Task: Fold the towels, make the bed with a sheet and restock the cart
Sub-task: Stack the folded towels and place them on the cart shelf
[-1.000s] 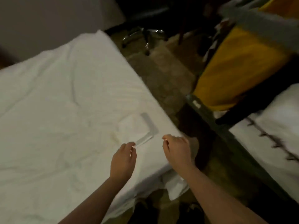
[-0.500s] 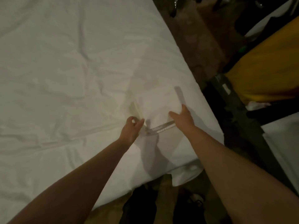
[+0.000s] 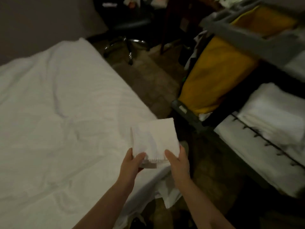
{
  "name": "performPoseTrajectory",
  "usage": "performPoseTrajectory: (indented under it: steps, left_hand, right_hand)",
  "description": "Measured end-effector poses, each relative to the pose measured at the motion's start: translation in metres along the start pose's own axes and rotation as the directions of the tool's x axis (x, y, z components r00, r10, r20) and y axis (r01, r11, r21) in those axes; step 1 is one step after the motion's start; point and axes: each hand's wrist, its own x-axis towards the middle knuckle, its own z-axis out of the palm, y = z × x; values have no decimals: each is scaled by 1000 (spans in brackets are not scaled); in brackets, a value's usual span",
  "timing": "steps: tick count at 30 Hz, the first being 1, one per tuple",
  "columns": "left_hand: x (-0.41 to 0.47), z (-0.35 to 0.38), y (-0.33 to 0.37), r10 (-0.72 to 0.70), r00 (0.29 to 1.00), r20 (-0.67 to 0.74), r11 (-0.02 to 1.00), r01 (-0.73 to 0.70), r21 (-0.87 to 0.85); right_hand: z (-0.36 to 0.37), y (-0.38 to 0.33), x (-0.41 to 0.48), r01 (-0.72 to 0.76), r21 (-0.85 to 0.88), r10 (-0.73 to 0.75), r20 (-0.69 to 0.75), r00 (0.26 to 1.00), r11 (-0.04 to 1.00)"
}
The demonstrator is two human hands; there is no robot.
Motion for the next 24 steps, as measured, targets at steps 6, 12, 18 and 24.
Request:
performPoseTrajectory:
  steps: [6,12,18,24]
  left_hand:
    - [-77,116,45,149,942,300,965,-204,162]
    - [-145,252,64,183,850,495,921,-324,215]
    - [-186,402,37,128,709,693,860,-428,279]
    - [-193,515,-28,-14,663,748,817,-424,391]
  right_hand:
    - [-148,-27,-43,209,148,-172,-226,959,967]
    - [-298,-30,-65,384,195,-271,-435,859,903]
    - [-443,15,-77,370,176,-193,-613,766,912]
    - [-541,83,-66,198,4,-134,-722,679,980]
